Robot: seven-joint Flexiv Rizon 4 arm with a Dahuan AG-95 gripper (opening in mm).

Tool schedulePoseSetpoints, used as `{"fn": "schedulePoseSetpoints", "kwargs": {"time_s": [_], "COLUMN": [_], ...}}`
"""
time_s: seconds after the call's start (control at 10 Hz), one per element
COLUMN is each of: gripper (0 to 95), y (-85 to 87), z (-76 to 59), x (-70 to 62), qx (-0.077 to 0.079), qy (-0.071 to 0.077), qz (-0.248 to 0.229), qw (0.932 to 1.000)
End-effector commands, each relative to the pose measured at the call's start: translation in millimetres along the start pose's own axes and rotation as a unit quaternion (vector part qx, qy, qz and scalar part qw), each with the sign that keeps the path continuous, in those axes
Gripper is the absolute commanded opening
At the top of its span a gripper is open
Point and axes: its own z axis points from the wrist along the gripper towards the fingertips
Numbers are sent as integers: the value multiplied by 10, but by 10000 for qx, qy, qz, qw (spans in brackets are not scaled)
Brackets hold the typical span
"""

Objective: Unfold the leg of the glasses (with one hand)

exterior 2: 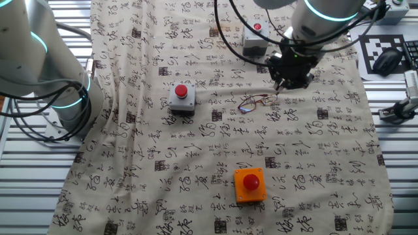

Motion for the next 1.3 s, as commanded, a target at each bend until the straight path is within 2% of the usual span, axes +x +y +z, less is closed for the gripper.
{"fn": "schedulePoseSetpoints", "kwargs": {"time_s": [0.1,0.6,1.1,1.3], "gripper": [0,0,0,0], "y": [-11,-90,-105,-109], "z": [-3,-132,-200,-194], "x": [7,-70,-179,-182], "qx": [17,-8,-26,-16], "qy": [53,82,160,140], "qz": [-176,-141,-80,-46], "qw": [9998,9999,9998,9999]}}
